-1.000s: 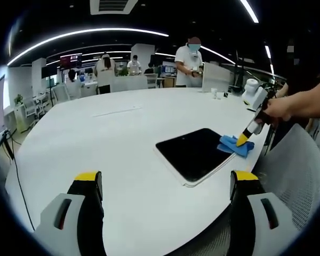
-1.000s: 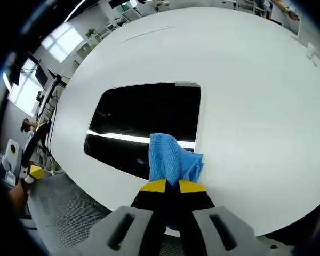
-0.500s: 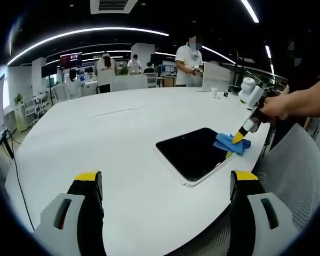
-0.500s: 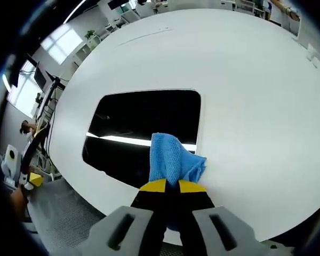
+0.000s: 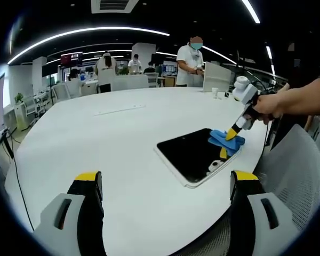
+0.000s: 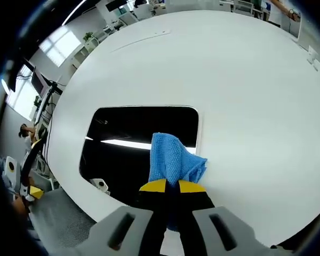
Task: Wipe the mirror surface with the cleaning cloth until all visible marks leave the cleaned area.
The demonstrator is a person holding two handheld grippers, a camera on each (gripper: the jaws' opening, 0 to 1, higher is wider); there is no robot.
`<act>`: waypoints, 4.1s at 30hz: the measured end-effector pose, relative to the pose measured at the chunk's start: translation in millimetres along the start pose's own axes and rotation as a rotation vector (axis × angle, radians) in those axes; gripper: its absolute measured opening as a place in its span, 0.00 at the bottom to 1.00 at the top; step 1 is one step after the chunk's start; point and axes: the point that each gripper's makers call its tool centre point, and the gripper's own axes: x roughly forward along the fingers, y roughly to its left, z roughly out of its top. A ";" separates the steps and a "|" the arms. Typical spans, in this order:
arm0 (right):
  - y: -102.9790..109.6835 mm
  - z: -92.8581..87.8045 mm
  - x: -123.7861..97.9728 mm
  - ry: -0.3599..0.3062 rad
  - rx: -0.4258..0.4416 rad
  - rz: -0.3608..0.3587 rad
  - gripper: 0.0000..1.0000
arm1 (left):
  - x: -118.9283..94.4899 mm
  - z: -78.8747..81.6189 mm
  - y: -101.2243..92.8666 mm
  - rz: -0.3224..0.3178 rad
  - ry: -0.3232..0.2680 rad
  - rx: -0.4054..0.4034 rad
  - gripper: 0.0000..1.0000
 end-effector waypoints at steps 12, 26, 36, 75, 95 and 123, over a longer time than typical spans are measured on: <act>-6.7 25.1 8.8 -0.003 -0.001 -0.010 0.00 | 3.2 -1.0 -1.4 -0.009 0.005 -0.003 0.99; -12.4 53.5 16.0 -0.007 -0.042 -0.028 0.00 | 3.9 -6.3 -4.1 -0.023 0.029 -0.002 0.99; -13.4 68.5 17.0 -0.012 -0.068 -0.040 0.00 | -1.8 -10.3 -5.6 -0.021 0.042 0.005 0.99; -63.2 61.4 -53.8 -0.096 -0.040 -0.031 0.01 | -9.0 -2.4 14.3 0.077 0.008 0.031 0.99; -83.4 20.9 -9.3 -0.052 -0.190 -0.078 0.05 | -10.2 -6.7 19.2 0.105 0.028 0.042 0.99; -79.7 18.2 -92.5 -0.486 -0.410 0.042 0.89 | -35.0 18.5 56.5 0.052 -0.007 0.021 0.99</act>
